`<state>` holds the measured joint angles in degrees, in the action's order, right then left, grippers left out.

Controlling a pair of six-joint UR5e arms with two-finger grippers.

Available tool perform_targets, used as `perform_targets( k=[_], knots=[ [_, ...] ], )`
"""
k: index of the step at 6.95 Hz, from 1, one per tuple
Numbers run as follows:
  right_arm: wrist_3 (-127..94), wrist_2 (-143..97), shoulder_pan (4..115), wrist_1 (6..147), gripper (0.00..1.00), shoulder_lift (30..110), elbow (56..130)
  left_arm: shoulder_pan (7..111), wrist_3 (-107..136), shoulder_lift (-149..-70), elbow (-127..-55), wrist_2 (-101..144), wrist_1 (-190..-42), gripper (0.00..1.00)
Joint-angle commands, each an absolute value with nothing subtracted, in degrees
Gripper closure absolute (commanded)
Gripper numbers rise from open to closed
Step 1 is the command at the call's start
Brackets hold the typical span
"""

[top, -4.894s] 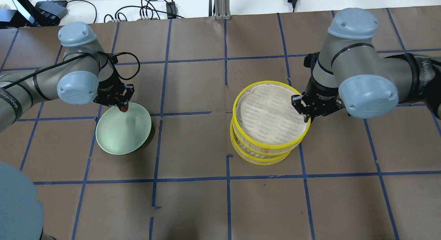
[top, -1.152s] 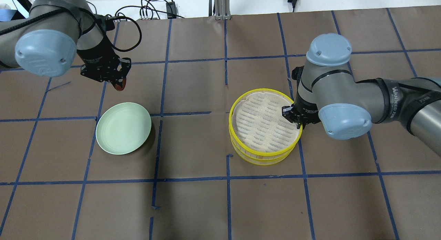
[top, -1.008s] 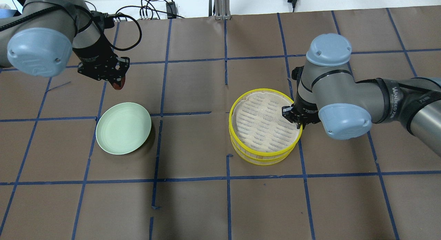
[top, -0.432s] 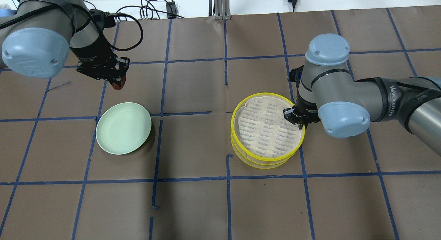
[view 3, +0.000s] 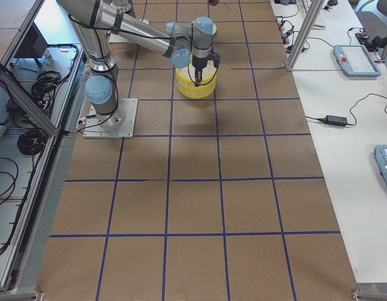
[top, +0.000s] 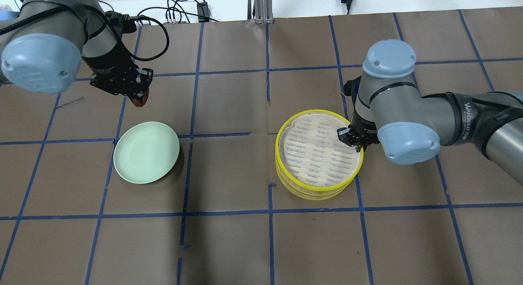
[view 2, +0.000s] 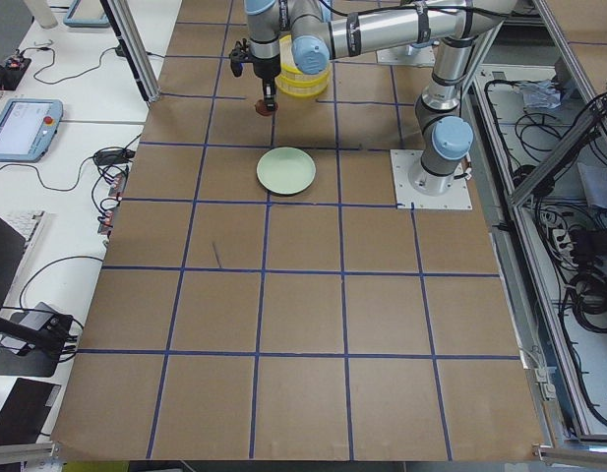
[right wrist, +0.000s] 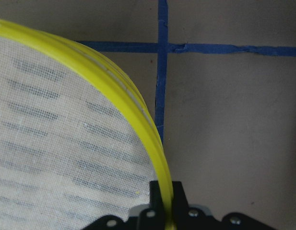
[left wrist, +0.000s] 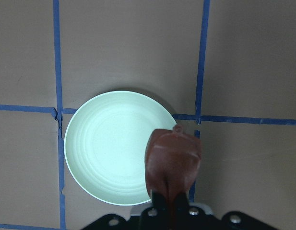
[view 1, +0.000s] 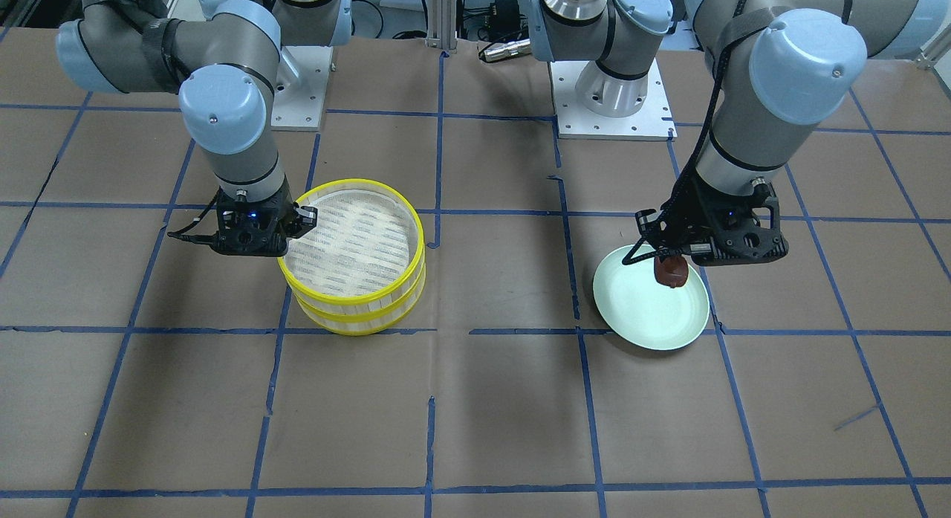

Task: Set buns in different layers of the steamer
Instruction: 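Hold the brown bun raised with the left gripper while the right releases the steamer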

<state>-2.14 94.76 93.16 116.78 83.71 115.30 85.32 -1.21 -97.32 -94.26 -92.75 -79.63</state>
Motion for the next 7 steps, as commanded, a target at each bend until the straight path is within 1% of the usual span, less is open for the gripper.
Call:
perform_targets(
  k=[1,2,3,4,5,7],
  knots=[
    [-2.63,94.14,93.16,116.89,0.35,83.58,115.31,85.34,-1.06,-97.38,-94.13,-92.64,-79.63,0.88],
    [-2.81,92.83,93.08,116.89,0.01,83.58,114.88,85.34,-0.97,-97.47,-93.96,-92.64,-79.72,0.87],
    [-1.86,93.25,92.99,116.46,0.0,84.19,113.13,86.04,-0.1,-97.73,-93.87,-92.55,-79.72,0.88],
    [-1.32,93.51,92.47,110.8,0.0,84.37,109.03,89.96,2.44,-97.82,-93.78,-92.64,-79.63,0.88],
    [0.33,93.43,91.59,107.18,0.0,84.37,104.72,95.92,7.16,-98.0,-93.78,-91.85,-79.63,0.88],
    [1.14,92.9,86.25,99.71,0.0,84.46,97.59,108.75,19.72,-100.01,-93.52,-82.76,-77.62,0.88]
  ],
)
